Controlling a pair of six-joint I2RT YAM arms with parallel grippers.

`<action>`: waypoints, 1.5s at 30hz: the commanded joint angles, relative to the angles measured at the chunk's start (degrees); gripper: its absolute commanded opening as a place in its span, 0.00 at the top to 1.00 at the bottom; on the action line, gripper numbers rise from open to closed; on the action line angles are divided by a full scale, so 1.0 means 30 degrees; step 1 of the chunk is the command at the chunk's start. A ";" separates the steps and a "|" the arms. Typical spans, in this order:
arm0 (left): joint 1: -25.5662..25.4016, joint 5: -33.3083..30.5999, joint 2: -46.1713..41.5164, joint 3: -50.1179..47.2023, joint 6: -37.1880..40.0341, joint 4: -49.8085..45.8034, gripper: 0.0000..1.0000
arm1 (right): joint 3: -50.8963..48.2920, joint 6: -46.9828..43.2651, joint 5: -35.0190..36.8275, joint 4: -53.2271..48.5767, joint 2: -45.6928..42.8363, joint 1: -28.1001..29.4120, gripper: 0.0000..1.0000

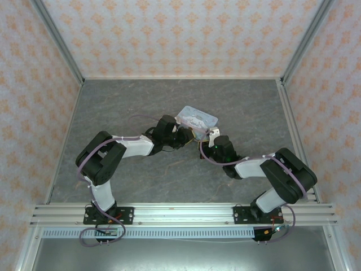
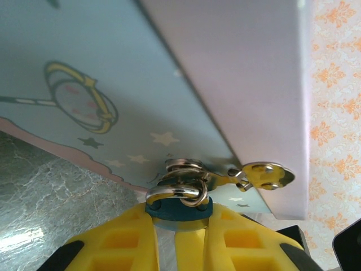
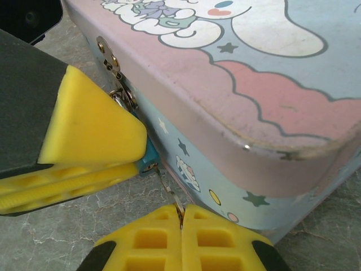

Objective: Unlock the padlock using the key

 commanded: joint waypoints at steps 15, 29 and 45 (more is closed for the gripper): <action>-0.0361 -0.0102 -0.0589 0.0405 -0.0129 0.0211 0.80 | -0.0409 0.0003 0.0257 0.1298 -0.0714 0.0092 1.00; -0.0400 0.0169 -0.0866 0.0441 -0.0327 0.0223 0.80 | -0.0169 0.0018 -0.0006 0.2132 -0.0071 0.0081 1.00; -0.0572 0.0645 -0.1574 0.0813 -0.0567 -0.0538 0.80 | -0.0025 -0.2688 0.1151 0.3987 0.0732 0.0095 1.00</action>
